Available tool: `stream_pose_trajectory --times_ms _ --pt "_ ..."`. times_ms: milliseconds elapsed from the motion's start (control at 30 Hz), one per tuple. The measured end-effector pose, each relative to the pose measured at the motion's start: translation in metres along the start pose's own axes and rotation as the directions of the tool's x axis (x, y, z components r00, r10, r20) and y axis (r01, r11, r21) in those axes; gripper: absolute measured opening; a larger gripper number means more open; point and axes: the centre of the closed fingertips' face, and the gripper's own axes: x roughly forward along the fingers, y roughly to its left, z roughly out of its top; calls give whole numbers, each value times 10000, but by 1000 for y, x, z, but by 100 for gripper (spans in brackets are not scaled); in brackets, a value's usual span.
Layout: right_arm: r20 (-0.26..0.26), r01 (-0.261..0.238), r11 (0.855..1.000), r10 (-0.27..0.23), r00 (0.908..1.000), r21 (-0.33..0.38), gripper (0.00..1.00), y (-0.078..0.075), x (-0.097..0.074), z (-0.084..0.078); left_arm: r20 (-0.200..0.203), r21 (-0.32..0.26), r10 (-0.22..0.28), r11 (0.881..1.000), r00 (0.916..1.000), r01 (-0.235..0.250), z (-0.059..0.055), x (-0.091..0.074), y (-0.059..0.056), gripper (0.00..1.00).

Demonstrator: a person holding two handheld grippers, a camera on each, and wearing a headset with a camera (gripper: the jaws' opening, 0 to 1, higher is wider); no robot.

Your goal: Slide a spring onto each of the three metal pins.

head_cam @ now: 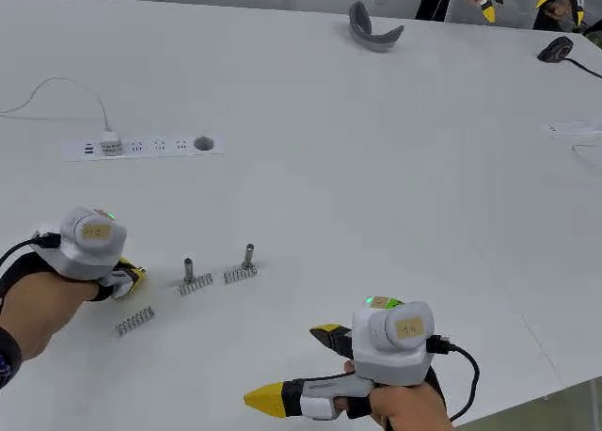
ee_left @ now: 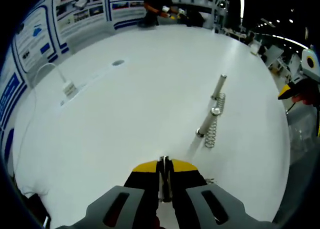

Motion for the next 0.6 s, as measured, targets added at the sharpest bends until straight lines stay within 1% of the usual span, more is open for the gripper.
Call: stream_pose_trajectory --times_ms 167,267,333,400,600 --pt "218 120 9998 -123 9997 145 91 -5 -5 5 328 -319 171 9994 9993 -160 1 -12 1 7" --pt "304 93 9998 -97 9995 153 91 -5 -5 7 388 -372 208 9991 9990 -193 -1 -17 1 8" --pt "369 63 10000 -63 9993 3 91 -4 -5 9 435 -421 224 9989 9988 -206 -2 -20 1 8" --pt "307 56 9999 -51 9995 -149 92 -3 -5 9 472 -559 236 9982 9986 -209 -4 -22 2 8" --pt "359 27 9999 -21 9994 -153 92 -1 -4 10 592 -816 337 9962 9977 -288 -6 -32 1 8"
